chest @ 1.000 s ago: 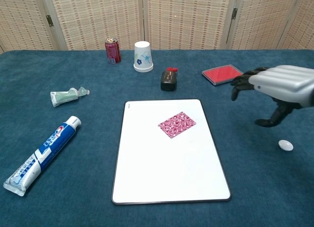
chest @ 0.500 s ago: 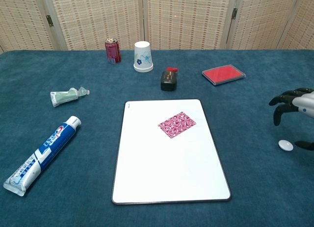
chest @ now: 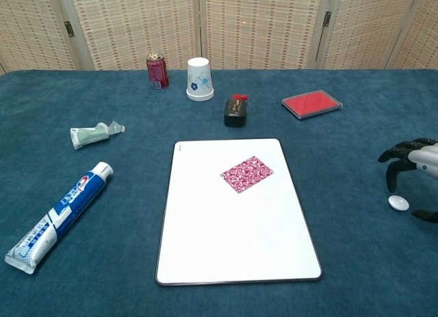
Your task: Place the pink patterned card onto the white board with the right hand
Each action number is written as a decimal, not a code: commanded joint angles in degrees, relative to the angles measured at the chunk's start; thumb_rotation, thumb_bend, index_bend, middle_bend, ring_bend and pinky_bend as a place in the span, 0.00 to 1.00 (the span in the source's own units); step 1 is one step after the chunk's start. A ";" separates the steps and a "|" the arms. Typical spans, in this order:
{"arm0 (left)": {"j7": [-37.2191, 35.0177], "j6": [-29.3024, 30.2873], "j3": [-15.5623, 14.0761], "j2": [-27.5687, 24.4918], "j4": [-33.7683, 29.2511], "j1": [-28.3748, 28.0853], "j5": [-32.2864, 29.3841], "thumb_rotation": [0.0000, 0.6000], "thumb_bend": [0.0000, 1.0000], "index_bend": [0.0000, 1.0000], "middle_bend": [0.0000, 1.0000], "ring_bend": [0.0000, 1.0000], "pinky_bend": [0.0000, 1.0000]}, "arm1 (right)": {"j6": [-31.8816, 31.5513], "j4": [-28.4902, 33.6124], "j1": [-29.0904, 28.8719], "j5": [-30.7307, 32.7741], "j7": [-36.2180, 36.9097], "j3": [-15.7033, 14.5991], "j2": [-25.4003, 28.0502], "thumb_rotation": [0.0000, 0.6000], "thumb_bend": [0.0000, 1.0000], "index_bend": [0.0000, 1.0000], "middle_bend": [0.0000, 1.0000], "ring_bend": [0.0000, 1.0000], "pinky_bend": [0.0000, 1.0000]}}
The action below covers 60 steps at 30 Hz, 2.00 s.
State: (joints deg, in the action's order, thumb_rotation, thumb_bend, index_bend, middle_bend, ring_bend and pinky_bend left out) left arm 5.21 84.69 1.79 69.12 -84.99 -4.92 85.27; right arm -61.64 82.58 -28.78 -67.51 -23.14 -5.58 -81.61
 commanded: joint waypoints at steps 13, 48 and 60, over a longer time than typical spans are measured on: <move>-0.24 -0.31 -0.08 0.21 0.53 0.04 -0.27 1.00 0.34 0.31 0.17 0.14 0.00 | 3.10 -0.98 0.45 0.71 -1.48 2.33 -1.08 1.00 0.34 0.41 0.15 0.02 0.00; -1.38 -0.58 0.04 0.51 1.96 0.08 -0.63 1.00 0.34 0.31 0.17 0.14 0.00 | 5.98 3.48 -1.50 1.63 -5.36 6.95 -0.69 1.00 0.34 0.50 0.18 0.03 0.00; -0.82 -0.07 -0.18 0.40 1.03 0.13 0.10 1.00 0.34 0.31 0.17 0.14 0.00 | 12.63 5.67 -14.44 13.12 -18.16 15.00 -6.92 1.00 0.34 0.50 0.18 0.03 0.00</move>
State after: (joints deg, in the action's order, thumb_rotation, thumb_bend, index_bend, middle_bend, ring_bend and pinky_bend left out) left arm 4.40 84.58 1.62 69.55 -83.94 -4.81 85.36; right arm -50.71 88.79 -40.34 -57.76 -38.60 7.57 -86.22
